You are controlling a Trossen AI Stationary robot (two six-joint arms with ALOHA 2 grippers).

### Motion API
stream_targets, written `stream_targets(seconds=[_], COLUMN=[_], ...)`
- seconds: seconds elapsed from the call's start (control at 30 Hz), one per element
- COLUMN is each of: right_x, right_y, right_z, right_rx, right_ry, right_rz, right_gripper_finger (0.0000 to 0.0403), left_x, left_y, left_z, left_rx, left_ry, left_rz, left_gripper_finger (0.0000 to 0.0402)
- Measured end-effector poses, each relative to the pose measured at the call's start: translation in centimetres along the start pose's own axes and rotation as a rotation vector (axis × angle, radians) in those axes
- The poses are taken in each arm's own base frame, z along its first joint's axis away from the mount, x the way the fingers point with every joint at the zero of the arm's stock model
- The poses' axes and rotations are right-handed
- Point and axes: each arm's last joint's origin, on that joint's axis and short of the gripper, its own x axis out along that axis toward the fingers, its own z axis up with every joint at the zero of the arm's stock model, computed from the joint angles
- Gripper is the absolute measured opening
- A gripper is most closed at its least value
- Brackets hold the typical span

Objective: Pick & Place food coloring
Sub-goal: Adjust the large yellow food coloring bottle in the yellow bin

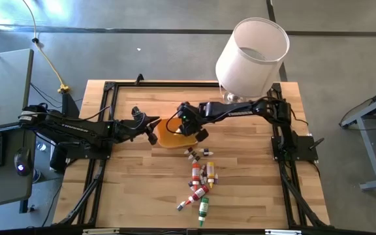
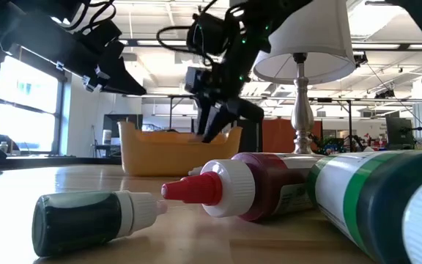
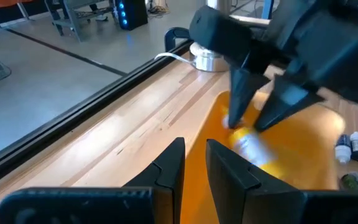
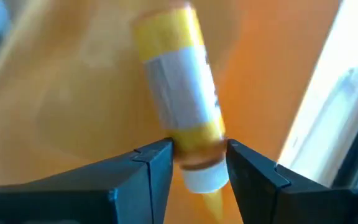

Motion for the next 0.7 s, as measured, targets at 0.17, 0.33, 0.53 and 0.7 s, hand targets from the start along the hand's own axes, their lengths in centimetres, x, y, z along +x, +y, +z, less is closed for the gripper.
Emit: stream_targets(seconds=[0.17, 0.33, 0.53, 0.7], right_x=[-0.5, -0.7, -0.2, 0.0], right_y=[-0.1, 0.2, 1.0, 0.0], right_z=[0.3, 1.3, 1.1, -0.2], right_rx=[-0.184, -0.267, -0.094, 0.065], right_ry=[0.224, 0.227, 0.001, -0.036], right_rz=[-0.185, -0.231, 0.009, 0.051], right_gripper_finger=[0.0135, 0.013, 0.013, 0.0144], left_x=[0.0, -0.1, -0.1, -0.1], left_y=[-0.3, -0.5, -0.6, -0.6], left_z=[0.3, 0.6, 0.5, 0.5], left_rx=[-0.069, -0.145, -0.196, -0.217], left_ry=[-0.017, -0.025, -0.014, -0.013], left_rz=[-0.08, -0.151, -0.17, -0.17], left_gripper_finger=[0.0062, 0.0062, 0.0062, 0.0062])
